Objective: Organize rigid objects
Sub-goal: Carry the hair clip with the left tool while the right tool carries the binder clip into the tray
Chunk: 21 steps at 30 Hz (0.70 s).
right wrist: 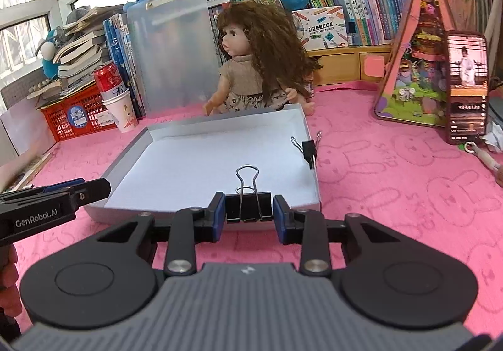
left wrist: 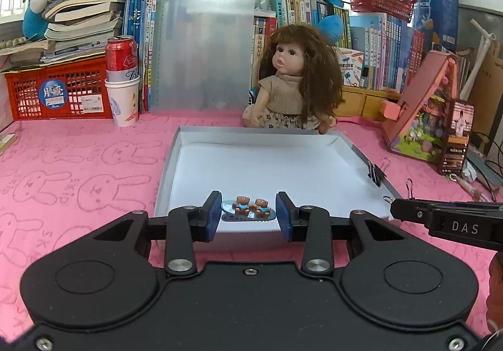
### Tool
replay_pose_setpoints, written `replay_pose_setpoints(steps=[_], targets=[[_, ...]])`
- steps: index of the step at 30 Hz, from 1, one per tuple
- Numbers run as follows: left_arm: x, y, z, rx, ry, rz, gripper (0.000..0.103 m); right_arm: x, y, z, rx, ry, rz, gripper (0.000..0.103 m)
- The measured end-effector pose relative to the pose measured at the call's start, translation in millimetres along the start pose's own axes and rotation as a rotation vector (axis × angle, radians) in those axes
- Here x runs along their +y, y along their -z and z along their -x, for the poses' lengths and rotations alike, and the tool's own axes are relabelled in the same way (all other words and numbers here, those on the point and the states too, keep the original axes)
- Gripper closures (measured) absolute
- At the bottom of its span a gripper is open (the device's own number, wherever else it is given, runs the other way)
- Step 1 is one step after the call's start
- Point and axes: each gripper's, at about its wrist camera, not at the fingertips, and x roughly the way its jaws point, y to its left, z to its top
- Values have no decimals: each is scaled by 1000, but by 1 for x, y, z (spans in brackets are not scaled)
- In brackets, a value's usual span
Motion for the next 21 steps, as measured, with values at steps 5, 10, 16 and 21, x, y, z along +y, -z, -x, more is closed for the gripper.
replay_pose_setpoints(steps=[5,10,16,21], targets=[[0,-11,-22,15,-12,-9,68,1,-12,-18,13,6,6,66],[0,-18,-48,41,-12,-3,68,1,-23,-40,30,21,1,65],[2,-28,-78,68,-21,3,68,8,-38,-67,36,43,28,65],[7,-35,-102,98,-43,15,68,14,-45,-85,45,42,56,65]])
